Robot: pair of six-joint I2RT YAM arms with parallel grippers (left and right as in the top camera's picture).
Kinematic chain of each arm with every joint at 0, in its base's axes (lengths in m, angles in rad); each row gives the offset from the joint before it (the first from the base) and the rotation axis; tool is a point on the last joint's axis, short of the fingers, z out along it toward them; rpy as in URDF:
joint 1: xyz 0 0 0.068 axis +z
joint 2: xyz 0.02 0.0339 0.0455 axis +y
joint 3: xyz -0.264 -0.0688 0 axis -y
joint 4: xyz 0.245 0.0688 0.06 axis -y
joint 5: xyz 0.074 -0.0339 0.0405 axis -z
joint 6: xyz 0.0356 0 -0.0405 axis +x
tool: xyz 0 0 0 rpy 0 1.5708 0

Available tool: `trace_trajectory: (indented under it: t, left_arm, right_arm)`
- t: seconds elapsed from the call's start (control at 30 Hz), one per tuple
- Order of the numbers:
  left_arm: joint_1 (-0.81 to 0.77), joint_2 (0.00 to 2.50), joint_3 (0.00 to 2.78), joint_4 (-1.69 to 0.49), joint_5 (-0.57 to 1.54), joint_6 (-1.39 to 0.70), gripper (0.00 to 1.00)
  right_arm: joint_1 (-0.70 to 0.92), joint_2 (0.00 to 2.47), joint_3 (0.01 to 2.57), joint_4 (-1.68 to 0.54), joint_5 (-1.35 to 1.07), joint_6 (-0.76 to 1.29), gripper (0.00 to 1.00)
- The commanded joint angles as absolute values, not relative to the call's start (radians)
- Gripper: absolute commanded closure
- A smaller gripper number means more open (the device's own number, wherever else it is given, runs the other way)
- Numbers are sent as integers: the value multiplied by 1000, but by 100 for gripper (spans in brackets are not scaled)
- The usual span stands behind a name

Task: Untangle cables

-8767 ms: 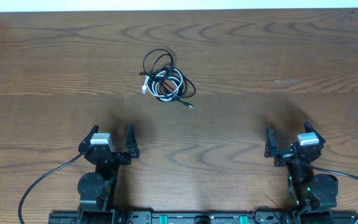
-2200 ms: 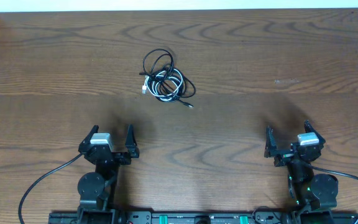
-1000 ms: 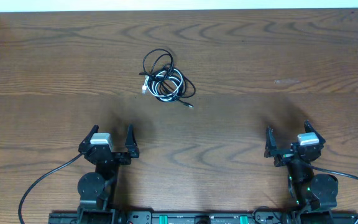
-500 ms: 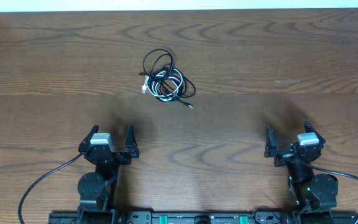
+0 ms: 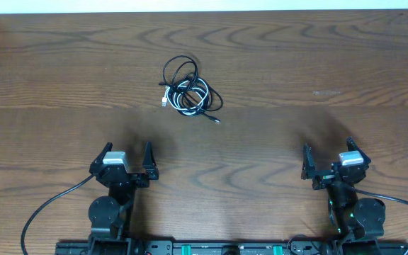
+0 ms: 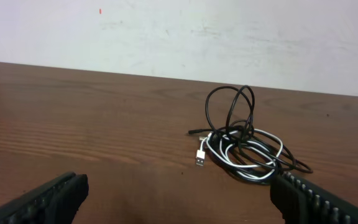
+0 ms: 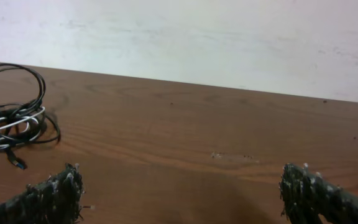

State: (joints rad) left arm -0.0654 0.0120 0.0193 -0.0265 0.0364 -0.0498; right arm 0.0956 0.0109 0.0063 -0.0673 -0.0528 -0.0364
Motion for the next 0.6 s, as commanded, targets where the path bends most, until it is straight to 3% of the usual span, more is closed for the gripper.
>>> trace_trajectory:
  t: [0.0, 0.23, 0.57]
  left_arm:
    - [-62, 6, 5, -24, -46, -23, 1]
    - [-62, 6, 104, 119, -38, -23, 1]
    - [-62, 123, 569, -178, -38, 7, 1]
  right_arm:
    - [91, 9, 6, -72, -52, -30, 1]
    - [91, 9, 6, -72, -52, -30, 1]
    - [91, 9, 6, -72, -52, -30, 1]
